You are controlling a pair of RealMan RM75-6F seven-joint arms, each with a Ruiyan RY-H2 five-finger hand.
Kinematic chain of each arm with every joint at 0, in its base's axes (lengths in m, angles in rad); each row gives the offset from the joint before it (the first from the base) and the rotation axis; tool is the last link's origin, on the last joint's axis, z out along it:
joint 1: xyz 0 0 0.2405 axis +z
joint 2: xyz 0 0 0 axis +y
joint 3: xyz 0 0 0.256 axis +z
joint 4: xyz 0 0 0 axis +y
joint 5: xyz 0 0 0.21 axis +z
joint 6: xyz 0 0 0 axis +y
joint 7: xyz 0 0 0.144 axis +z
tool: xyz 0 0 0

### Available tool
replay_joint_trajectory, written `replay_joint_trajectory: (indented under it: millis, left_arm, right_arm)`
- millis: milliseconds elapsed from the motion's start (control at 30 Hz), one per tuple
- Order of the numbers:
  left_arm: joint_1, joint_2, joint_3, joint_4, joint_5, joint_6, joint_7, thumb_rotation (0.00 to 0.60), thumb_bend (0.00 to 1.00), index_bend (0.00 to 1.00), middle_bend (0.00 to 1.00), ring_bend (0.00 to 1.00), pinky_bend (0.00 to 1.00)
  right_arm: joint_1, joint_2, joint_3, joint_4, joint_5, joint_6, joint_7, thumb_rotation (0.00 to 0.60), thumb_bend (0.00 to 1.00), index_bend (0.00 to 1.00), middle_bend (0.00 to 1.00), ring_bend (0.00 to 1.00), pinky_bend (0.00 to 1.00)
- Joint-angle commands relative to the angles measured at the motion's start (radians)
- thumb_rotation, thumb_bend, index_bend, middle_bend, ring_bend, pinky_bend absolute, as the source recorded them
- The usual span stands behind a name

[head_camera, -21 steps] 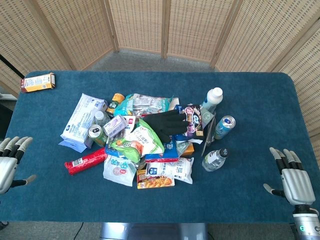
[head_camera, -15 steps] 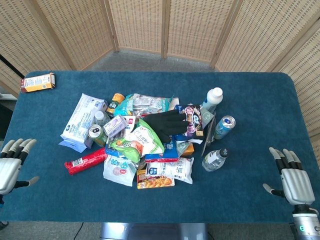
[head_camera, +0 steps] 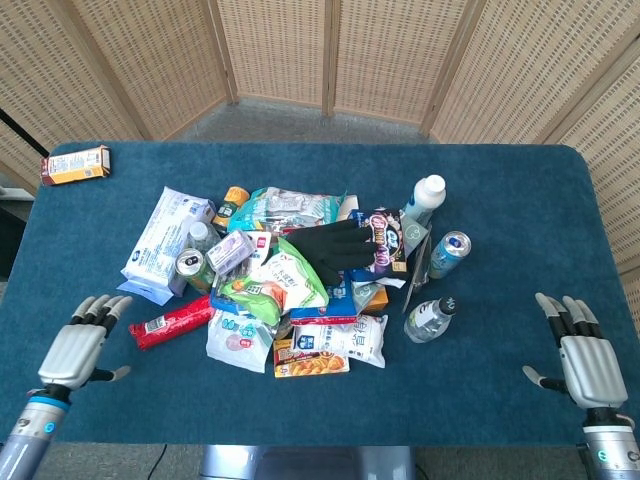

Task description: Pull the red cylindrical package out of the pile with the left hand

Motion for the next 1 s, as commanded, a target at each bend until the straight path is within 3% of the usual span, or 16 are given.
replay_joint_trajectory:
  millis: [33,467,567,800,933,1000]
  left_arm:
    - [-0.02,-0.053,-0.023,-0.006,-0.063,-0.021,0.057,0.6,0.0,0.07,0.0,0.0,0.03]
    - [-0.085,-0.154,-0.068,0.037,-0.202,-0.089,0.123,0.6,0.0,0.09,0.0,0.02,0.13]
    - [-0.101,-0.173,-0.071,0.051,-0.21,-0.104,0.122,0.6,0.0,0.15,0.01,0.1,0.25]
    - [-0.116,-0.235,-0.075,0.104,-0.218,-0.07,0.174,0.6,0.0,0.5,0.42,0.45,0.58]
    - [-0.113,-0.24,-0.079,0.099,-0.216,-0.038,0.186,0.6,0.0,0.7,0.63,0.64,0.7]
    - [-0.109,-0.225,-0.079,0.079,-0.207,-0.022,0.181,0.6,0.0,0.74,0.67,0.68,0.72]
  right_arm:
    - [0.0,0.001,0.0,0.001,0.001,-0.001,0.004,0.6,0.0,0.0,0.0,0.0,0.0]
    - [0.0,0.005,0.0,-0.003,-0.001,0.0,0.012,0.6,0.0,0.0,0.0,0.0,0.0]
    - [0.0,0.005,0.001,-0.002,0.002,-0.001,0.014,0.6,0.0,0.0,0.0,0.0,0.0]
    - [0.0,0.006,0.001,-0.002,0.005,-0.003,0.021,0.6,0.0,0.0,0.0,0.0,0.0]
    - [0.0,0.008,0.002,-0.001,0.007,-0.003,0.026,0.6,0.0,0.0,0.0,0.0,0.0]
    - [0.0,0.007,0.002,0.0,0.008,-0.004,0.025,0.6,0.0,0.0,0.0,0.0,0.0]
